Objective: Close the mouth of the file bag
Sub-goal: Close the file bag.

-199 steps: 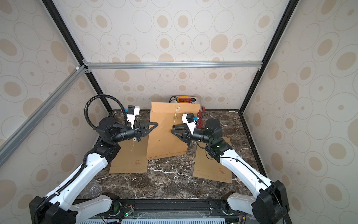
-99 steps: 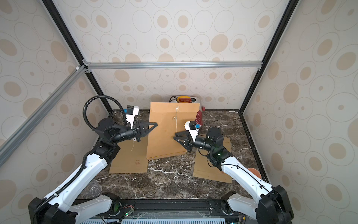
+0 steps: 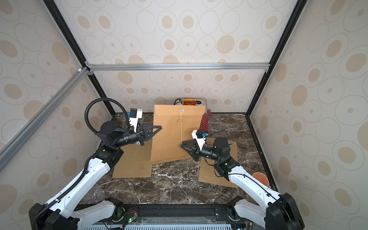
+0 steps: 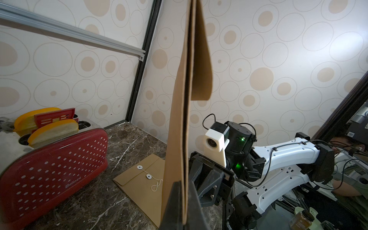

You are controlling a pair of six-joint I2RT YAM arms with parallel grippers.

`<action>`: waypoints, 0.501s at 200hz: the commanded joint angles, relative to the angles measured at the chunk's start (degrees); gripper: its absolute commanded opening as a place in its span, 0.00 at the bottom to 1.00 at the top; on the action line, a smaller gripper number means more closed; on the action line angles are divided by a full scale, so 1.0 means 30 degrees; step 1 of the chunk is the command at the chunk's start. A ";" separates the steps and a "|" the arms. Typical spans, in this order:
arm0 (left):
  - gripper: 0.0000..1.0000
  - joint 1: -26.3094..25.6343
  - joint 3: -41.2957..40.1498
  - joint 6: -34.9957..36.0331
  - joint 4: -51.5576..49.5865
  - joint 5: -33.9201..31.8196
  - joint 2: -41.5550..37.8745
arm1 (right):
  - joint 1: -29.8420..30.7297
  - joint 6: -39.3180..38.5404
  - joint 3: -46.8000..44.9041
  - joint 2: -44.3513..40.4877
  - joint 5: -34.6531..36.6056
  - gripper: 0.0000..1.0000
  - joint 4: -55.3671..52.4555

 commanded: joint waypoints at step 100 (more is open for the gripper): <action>0.00 -0.0055 0.0168 -0.0226 0.0730 0.0135 -0.0475 | 0.0127 0.1258 -0.0223 0.1163 0.0311 0.18 0.2337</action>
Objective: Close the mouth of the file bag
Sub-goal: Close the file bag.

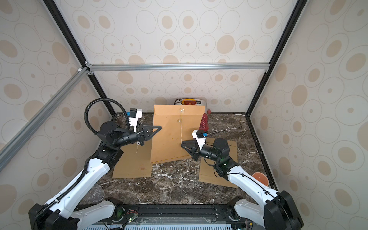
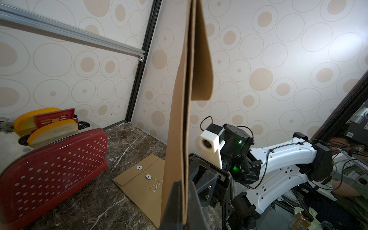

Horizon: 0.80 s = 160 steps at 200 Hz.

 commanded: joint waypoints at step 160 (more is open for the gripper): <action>0.00 -0.0092 0.0263 0.1021 0.0134 0.0527 -0.0828 | 0.0711 -0.0259 -0.0010 0.1309 0.0824 0.22 0.2421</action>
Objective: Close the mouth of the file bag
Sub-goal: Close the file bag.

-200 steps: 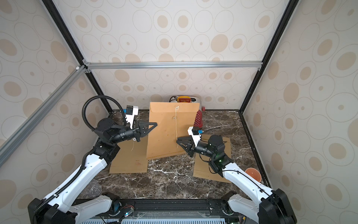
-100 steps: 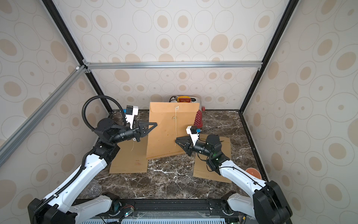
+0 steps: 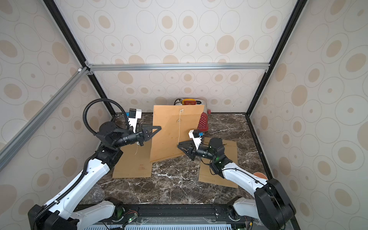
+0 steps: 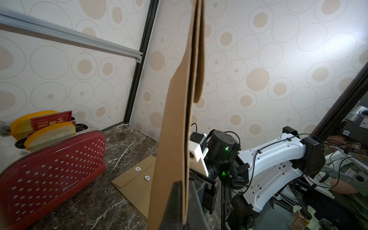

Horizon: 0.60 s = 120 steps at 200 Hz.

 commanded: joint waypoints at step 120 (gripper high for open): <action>0.00 -0.0216 0.0154 0.4766 -0.3120 -0.2420 -0.2170 | 0.0887 -0.4761 -0.0029 -0.1404 0.3721 0.23 -0.2215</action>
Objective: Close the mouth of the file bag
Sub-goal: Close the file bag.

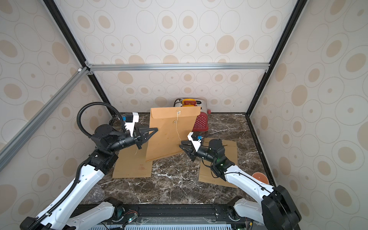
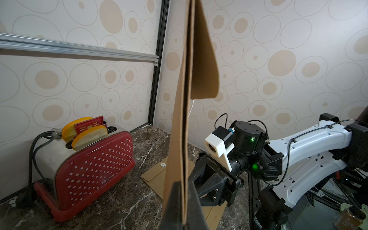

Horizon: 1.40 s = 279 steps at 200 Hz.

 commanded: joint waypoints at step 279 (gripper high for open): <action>0.00 -0.0359 -0.1063 -0.0072 0.3170 0.0622 -0.0753 | 0.1680 -0.4048 0.1603 0.2523 0.4304 0.27 0.2090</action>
